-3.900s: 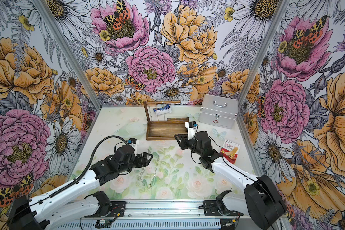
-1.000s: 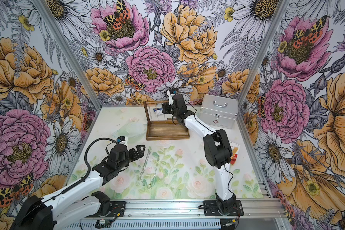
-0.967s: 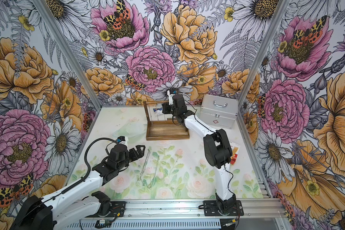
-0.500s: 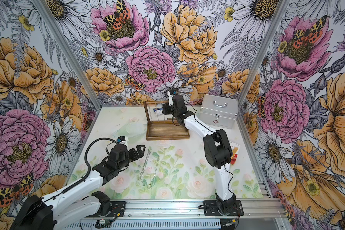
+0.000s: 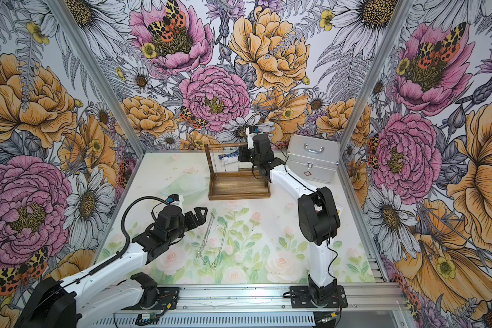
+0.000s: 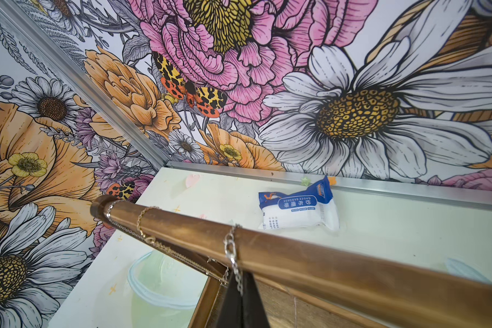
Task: Take the necklace off the jewelry display stand
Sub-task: Take off the necklace from the stand.
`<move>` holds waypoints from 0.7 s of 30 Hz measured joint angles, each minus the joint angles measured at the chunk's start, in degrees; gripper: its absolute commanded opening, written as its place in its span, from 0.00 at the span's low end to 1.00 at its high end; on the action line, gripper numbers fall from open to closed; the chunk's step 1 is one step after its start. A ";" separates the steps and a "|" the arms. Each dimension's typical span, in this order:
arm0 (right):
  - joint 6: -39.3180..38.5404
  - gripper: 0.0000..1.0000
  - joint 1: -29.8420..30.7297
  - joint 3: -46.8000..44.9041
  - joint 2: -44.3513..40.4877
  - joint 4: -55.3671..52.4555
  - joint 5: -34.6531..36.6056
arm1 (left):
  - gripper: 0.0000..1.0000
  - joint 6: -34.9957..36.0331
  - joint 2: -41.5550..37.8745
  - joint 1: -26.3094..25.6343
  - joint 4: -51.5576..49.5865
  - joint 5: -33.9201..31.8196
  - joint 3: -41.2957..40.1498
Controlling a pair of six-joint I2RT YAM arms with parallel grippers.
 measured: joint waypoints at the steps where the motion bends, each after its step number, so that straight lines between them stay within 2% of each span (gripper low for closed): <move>1: 0.00 0.00 -0.26 -0.33 -0.26 0.00 0.02 | 0.99 0.02 0.07 0.15 0.00 0.02 0.00; 21: 0.00 0.00 -4.74 -4.04 -4.13 -0.26 0.90 | 0.99 0.00 0.70 0.59 0.02 0.68 0.00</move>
